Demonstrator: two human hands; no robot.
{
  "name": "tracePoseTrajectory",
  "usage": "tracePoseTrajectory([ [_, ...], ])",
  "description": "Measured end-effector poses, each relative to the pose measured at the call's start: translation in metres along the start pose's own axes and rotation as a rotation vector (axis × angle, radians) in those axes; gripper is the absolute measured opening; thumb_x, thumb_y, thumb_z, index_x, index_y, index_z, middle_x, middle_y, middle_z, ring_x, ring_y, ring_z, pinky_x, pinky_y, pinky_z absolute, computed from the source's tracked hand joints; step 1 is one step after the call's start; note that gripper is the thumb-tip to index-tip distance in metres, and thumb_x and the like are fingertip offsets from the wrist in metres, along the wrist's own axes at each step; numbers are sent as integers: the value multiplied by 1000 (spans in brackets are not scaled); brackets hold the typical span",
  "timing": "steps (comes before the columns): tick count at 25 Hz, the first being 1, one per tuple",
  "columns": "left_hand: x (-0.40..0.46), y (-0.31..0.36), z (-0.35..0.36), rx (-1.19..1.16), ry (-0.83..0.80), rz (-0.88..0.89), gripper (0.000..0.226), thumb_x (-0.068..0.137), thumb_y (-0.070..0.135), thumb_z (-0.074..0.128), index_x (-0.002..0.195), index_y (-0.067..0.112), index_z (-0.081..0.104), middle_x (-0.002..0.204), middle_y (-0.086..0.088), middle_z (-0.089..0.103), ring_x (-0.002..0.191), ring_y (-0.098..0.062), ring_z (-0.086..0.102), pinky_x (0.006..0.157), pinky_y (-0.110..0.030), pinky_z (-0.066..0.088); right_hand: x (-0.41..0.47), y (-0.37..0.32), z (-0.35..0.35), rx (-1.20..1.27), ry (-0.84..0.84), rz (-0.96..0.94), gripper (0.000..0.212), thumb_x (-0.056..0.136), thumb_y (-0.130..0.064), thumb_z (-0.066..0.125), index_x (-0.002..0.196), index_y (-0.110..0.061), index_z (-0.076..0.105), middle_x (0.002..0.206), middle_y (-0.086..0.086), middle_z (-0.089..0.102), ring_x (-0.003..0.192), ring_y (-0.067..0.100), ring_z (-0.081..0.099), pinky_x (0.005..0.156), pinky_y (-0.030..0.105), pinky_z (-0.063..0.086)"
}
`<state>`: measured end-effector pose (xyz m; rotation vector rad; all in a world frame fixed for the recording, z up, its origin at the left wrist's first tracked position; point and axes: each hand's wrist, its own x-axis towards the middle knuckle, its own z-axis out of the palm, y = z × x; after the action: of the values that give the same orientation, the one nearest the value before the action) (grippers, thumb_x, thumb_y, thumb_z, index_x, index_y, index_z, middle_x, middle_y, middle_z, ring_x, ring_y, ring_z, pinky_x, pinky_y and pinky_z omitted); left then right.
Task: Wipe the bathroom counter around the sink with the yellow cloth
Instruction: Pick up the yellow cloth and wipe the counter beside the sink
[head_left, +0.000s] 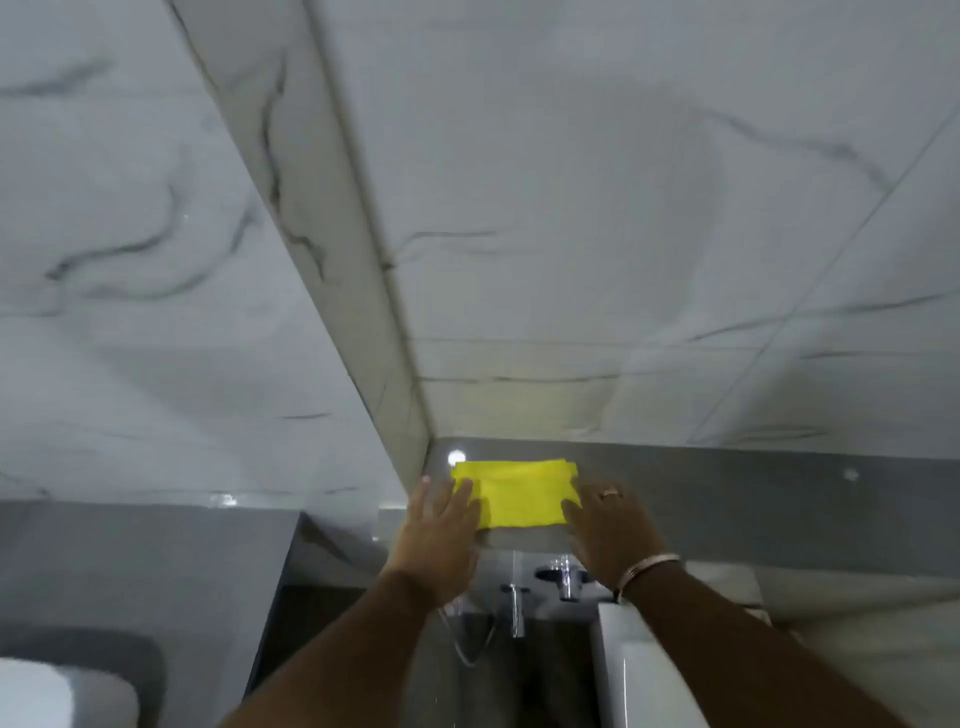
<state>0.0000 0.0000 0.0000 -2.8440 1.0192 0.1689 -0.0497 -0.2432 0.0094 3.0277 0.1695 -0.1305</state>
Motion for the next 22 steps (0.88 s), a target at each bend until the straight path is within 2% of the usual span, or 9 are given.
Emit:
tracePoseTrajectory([
  [2, 8, 3, 27, -70, 1, 98, 33, 75, 35, 51, 103, 24, 63, 108, -1, 66, 99, -29, 64, 86, -42, 45, 13, -18, 24, 46, -1, -14, 28, 50, -17, 77, 72, -20, 60, 83, 6, 64, 61, 29, 62, 51, 34, 48],
  [4, 18, 3, 42, -139, 9, 92, 27, 81, 32, 38, 100, 26, 57, 99, 2, 62, 91, -25, 61, 77, -38, 43, 23, -29, 42, 66, -68, 8, 31, 51, -18, 81, 75, -19, 61, 81, 5, 65, 58, 29, 62, 47, 34, 47],
  [8, 53, -15, 42, -189, -4, 53, 30, 85, 40, 34, 105, 24, 50, 104, 1, 58, 96, -23, 57, 78, -37, 44, 50, -21, 51, 129, -91, 81, 41, 56, -23, 81, 91, -13, 62, 95, 13, 66, 67, 38, 63, 52, 42, 50],
  [10, 66, -25, 44, -211, -9, 34, 33, 87, 39, 41, 113, 21, 50, 111, -3, 58, 99, -26, 57, 77, -39, 48, 61, -18, 51, 156, -98, 71, 33, 55, -12, 79, 83, -11, 63, 84, 14, 64, 56, 37, 59, 43, 39, 48],
  [13, 81, -34, 52, -234, -91, 8, 37, 91, 30, 52, 125, 15, 50, 127, -13, 52, 109, -35, 52, 84, -47, 52, 77, -8, 56, 156, -51, 47, 19, 54, 2, 64, 68, -10, 62, 67, 14, 59, 45, 36, 54, 32, 35, 43],
  [16, 92, -37, 58, -176, -84, 13, 26, 88, 24, 50, 109, 13, 59, 122, -17, 57, 99, -40, 58, 69, -49, 57, 85, 0, 58, 156, -62, -14, 26, 46, 7, 74, 61, -8, 59, 60, 14, 57, 43, 35, 54, 31, 35, 43],
  [19, 87, -36, 45, -158, 1, 47, 31, 83, 30, 39, 90, 13, 64, 96, -12, 65, 77, -34, 63, 49, -37, 54, 84, 4, 46, 171, -76, -26, 29, 44, 4, 75, 64, -9, 59, 59, 13, 57, 46, 36, 56, 36, 34, 45],
  [21, 74, -38, 22, -146, 120, 88, 29, 79, 29, 39, 81, 15, 65, 82, -7, 66, 69, -27, 64, 43, -30, 47, 81, 4, 29, 219, -27, -54, 14, 56, -8, 64, 68, -10, 57, 62, 13, 57, 49, 37, 57, 42, 37, 48],
  [22, 63, -41, 9, -147, 158, 106, 30, 78, 28, 39, 82, 16, 66, 82, -5, 67, 70, -24, 65, 45, -29, 48, 77, 1, 17, 259, -1, -87, 11, 61, -16, 54, 70, -10, 56, 64, 14, 58, 50, 37, 57, 44, 38, 48],
])
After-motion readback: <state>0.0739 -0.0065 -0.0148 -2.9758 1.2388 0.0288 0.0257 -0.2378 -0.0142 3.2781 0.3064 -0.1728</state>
